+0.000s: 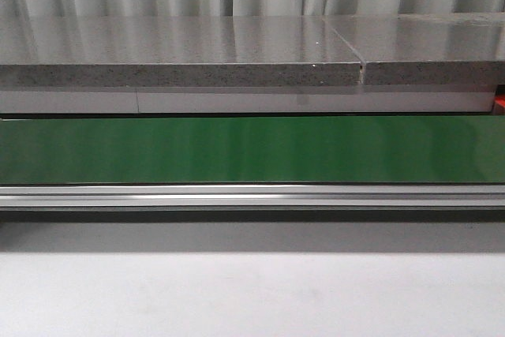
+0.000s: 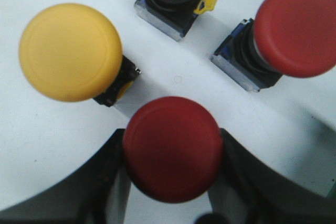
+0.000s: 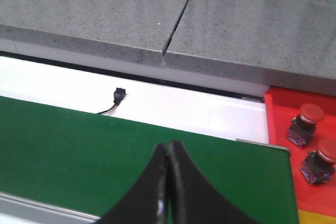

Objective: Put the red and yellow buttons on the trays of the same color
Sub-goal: 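Move the left gripper down over the next red button on the table, then grasp the red push-button with the left gripper and lift it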

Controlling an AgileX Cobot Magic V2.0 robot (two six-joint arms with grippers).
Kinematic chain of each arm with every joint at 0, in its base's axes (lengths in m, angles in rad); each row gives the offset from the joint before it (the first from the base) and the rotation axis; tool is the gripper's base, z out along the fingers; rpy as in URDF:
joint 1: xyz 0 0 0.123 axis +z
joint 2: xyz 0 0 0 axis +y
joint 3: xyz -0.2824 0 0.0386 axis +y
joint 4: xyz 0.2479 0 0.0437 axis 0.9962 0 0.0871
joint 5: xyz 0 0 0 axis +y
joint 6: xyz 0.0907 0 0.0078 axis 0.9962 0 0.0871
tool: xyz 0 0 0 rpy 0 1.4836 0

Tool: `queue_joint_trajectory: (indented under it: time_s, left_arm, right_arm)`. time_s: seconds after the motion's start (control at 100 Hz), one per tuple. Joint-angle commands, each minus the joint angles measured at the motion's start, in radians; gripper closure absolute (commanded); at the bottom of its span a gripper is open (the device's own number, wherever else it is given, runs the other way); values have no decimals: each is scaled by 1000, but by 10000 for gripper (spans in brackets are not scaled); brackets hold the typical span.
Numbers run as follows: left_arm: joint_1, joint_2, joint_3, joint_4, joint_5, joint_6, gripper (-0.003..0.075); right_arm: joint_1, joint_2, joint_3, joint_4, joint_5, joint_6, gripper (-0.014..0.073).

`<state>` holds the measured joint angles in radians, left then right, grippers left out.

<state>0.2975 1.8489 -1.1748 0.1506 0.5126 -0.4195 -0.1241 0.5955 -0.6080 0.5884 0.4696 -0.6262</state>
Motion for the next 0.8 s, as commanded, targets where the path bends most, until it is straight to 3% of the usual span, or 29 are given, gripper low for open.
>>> queue_joint_trajectory:
  time_s: [0.0,0.37,0.79]
  left_arm:
    - [0,-75,-28,-4,-16,12,738]
    - [-15,-282,-28,-4,13,53,739]
    - [-214,-419,-22,-4,149,219,739]
  right_arm:
    - [1,-1,-24,20,-60,-10,660]
    - [1,-1,-24,20,-60,-10,660]
    - [1,-1,-24,20,-60,-10,660]
